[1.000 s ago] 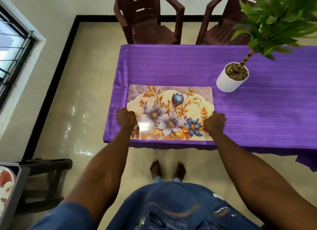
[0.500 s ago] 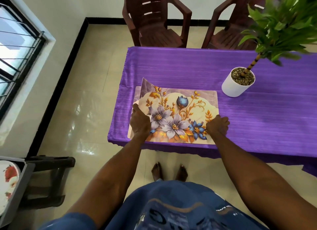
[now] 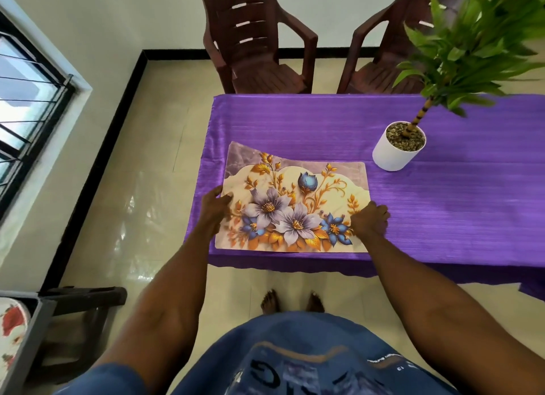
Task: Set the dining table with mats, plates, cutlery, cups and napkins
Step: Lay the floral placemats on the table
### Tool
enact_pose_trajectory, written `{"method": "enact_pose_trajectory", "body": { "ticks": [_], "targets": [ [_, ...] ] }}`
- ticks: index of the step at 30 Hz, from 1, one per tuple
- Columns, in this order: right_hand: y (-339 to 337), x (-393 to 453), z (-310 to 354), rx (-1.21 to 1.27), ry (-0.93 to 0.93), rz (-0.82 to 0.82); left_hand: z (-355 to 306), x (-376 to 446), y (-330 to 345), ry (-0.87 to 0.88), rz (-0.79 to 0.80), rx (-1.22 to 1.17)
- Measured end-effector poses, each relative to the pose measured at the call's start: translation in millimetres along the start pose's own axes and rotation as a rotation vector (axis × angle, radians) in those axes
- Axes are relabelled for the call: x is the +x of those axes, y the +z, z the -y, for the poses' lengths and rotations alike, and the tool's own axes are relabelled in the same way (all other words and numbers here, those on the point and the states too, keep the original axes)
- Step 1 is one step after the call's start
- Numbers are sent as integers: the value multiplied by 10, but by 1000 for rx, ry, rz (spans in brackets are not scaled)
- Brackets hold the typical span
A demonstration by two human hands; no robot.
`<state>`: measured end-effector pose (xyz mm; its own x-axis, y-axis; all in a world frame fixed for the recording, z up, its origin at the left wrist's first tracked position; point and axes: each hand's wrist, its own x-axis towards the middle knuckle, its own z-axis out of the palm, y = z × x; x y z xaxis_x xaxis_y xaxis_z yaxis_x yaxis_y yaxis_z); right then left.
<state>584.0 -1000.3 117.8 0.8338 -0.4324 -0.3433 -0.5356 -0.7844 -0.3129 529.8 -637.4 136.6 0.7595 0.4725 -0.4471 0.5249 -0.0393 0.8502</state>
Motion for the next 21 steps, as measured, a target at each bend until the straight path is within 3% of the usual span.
{"method": "enact_pose_trajectory", "body": {
  "ticks": [8, 15, 21],
  "targets": [
    [-166, 72, 31, 218, 54, 4, 48, 16, -226, -141, 85, -186],
    [-336, 175, 42, 648, 77, 139, 214, 85, -360, -211, 177, -290],
    [-363, 133, 2, 689, 80, 72, 142, 62, -262, -140, 96, -224]
  ]
}}
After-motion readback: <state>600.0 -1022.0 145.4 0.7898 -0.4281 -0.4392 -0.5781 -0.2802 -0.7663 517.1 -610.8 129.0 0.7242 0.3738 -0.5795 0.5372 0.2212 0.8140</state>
